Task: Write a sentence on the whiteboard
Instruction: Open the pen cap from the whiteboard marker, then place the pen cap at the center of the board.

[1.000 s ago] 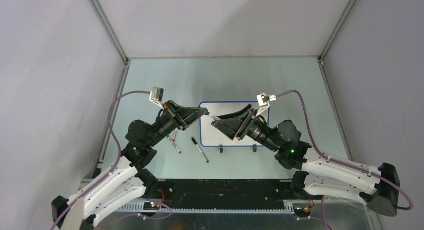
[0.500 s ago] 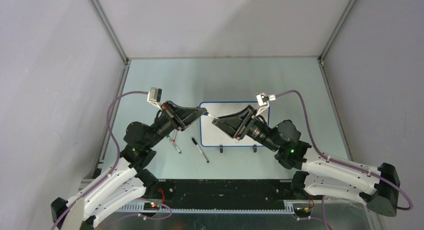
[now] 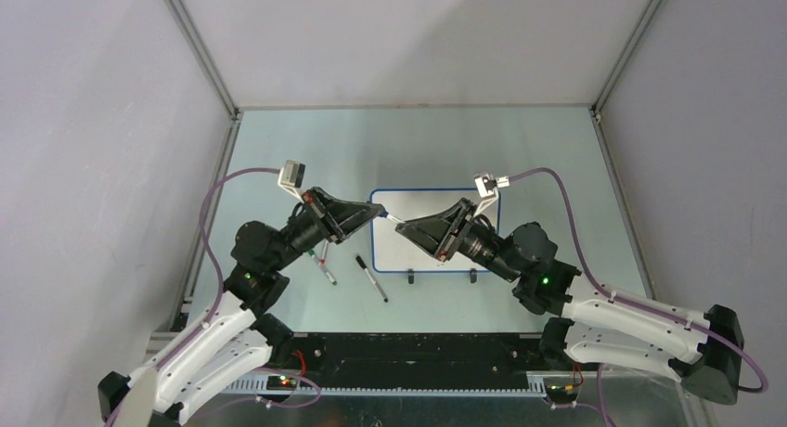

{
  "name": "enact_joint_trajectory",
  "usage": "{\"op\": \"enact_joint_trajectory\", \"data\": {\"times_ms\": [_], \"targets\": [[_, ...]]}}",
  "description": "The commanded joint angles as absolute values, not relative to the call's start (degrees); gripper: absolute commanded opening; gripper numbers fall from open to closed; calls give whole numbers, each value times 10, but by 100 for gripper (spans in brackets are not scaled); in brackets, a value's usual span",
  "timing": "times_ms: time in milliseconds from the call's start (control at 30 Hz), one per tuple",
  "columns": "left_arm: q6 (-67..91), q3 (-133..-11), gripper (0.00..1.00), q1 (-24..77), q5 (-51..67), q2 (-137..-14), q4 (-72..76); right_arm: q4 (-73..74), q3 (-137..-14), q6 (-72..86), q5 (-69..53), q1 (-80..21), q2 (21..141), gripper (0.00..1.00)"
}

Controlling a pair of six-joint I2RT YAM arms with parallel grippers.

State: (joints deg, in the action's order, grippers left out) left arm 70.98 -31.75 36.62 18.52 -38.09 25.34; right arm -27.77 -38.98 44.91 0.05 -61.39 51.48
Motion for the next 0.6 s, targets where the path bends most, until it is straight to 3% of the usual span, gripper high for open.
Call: {"op": "enact_joint_trajectory", "data": {"times_ms": [0,300,433,567], "targets": [[734,-318,0,263,229,-378,250,-238,-374,440,0,-611,458,0],[723,-287,0,120,291,-363,228,-132,-294,451,19,-571,341,0],[578,-316,0,116,194,-350,-38,-49,-294,424,21,-546,310,0],[495,-314,0,116,77,-352,-180,38,-294,402,33,-523,285,0]]}}
